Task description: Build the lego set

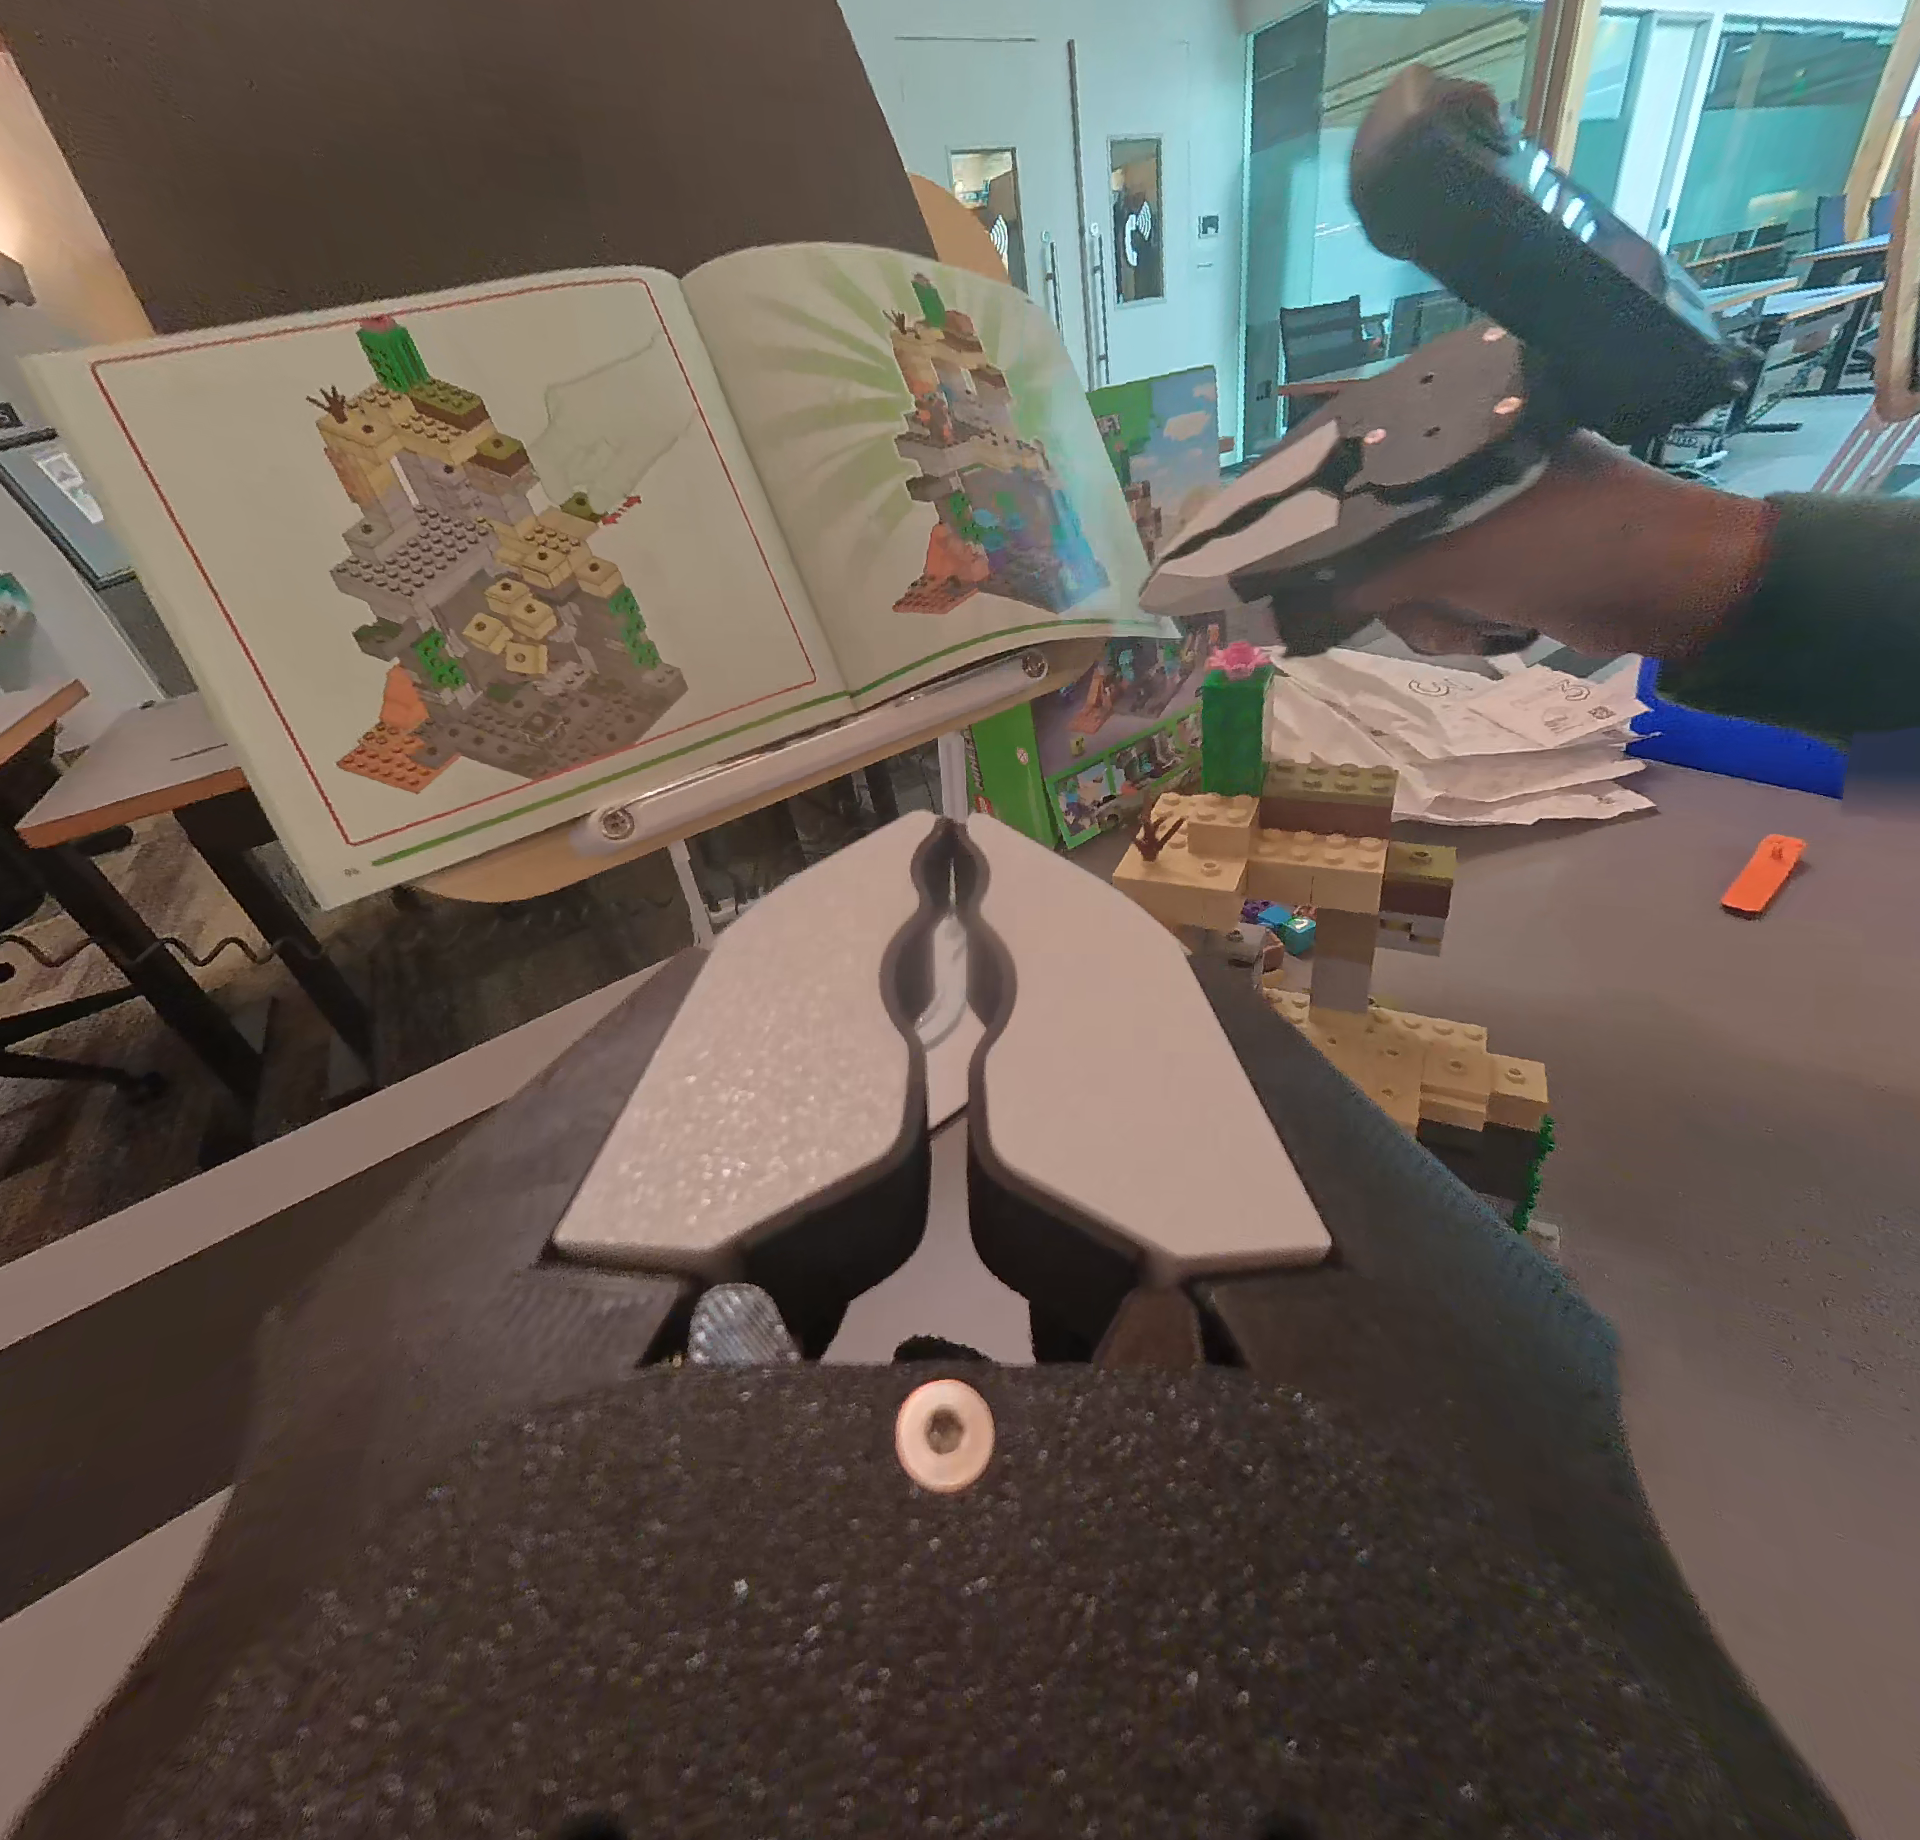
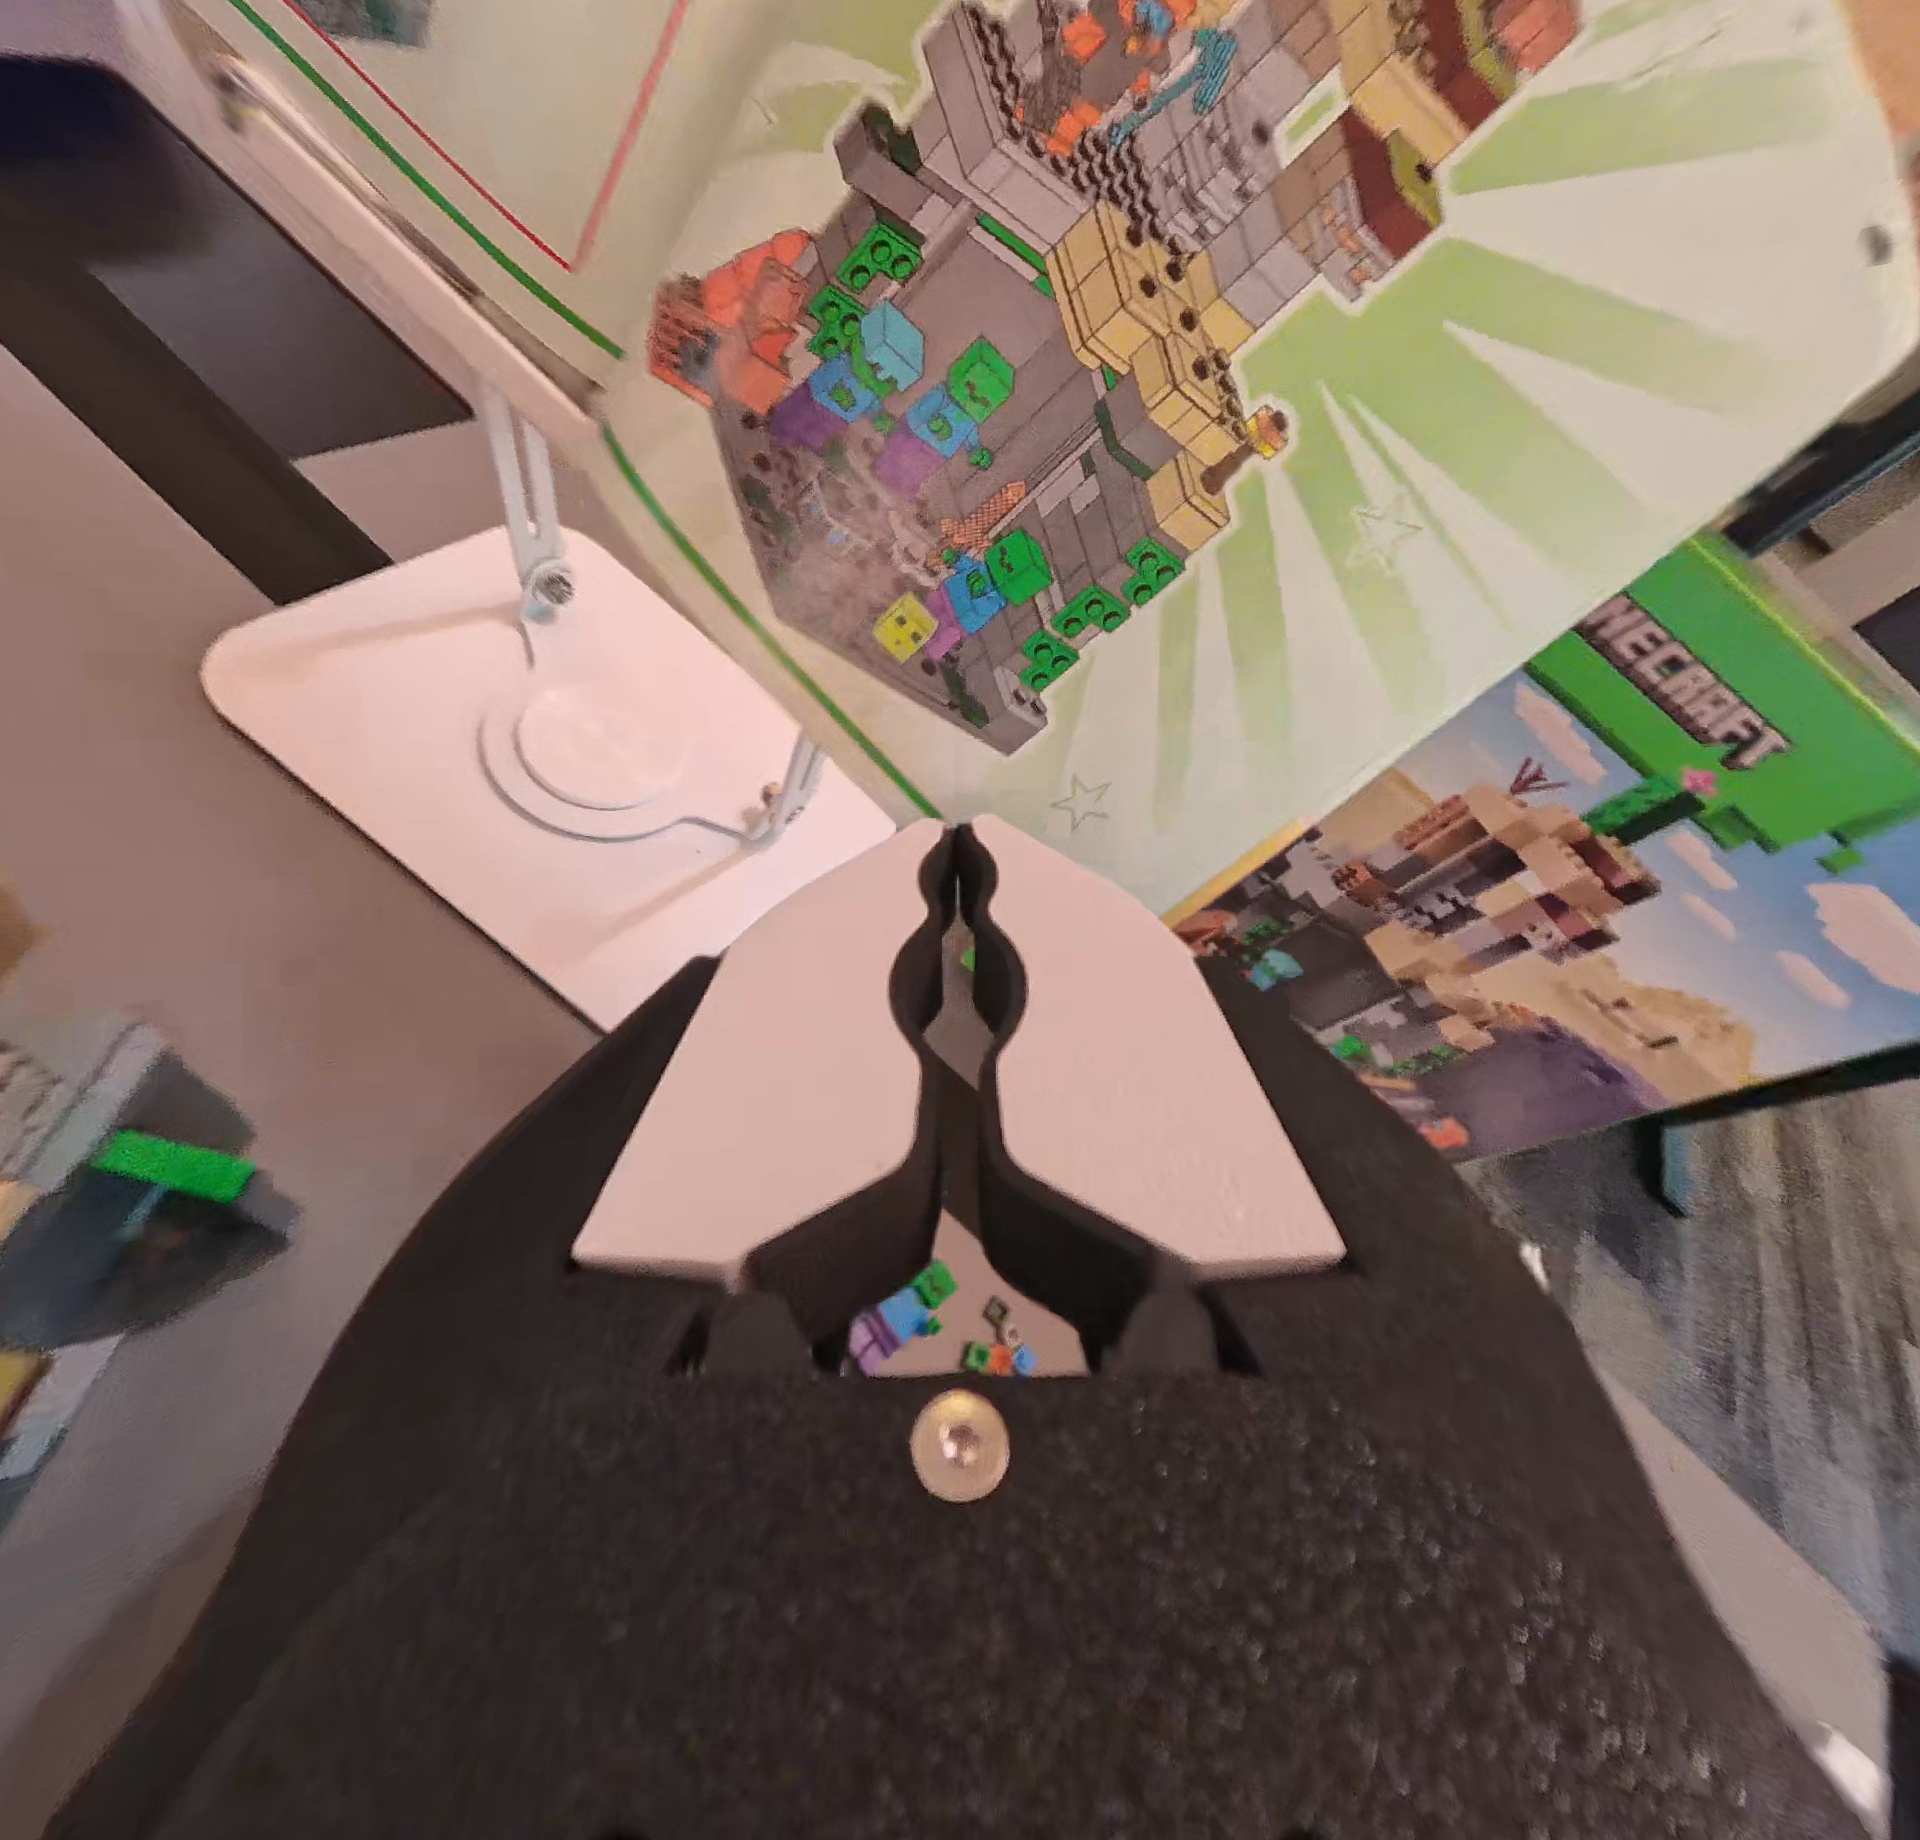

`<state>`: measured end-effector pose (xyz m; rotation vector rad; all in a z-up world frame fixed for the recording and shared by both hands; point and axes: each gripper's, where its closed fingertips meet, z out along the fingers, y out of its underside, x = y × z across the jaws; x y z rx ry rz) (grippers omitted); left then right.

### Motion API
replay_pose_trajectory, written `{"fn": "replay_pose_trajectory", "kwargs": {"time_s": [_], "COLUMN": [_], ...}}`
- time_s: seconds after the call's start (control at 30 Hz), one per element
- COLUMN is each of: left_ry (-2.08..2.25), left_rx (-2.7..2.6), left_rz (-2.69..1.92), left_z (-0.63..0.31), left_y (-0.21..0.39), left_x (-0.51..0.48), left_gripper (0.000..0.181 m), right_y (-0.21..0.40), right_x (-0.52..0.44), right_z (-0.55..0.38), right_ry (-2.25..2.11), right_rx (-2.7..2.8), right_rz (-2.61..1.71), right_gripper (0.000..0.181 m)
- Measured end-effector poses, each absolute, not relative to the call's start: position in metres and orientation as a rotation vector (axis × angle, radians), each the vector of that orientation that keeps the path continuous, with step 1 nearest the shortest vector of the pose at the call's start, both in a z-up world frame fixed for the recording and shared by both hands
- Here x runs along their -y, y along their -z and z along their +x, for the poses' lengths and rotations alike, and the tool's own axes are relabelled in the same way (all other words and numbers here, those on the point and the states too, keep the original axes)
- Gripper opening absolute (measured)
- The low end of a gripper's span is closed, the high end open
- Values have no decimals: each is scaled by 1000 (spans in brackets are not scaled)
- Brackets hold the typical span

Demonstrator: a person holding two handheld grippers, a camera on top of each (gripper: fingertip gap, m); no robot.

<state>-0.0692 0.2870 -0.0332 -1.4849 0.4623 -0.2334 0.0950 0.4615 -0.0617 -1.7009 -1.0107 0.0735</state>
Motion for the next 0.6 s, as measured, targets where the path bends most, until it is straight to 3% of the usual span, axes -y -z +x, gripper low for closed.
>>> {"fn": "replay_pose_trajectory", "kwargs": {"time_s": [0.03,0.3,0.6], "left_ry": [233,257,302], "left_rx": [-467,-517,-538], "left_rz": [-1481,-1457,-1625], "left_z": [-69,-60,-57], "left_y": [31,15,110], "left_x": [-285,-258,-218], "left_gripper": [0,0,3], "right_y": [58,47,126], "right_x": [-451,-326,-252], "right_z": [97,114,132], "right_ry": [-95,-409,-712], "right_rx": [991,843,806], "right_rz": [-1680,-1529,-1548], "right_gripper": [0,0,0]}}
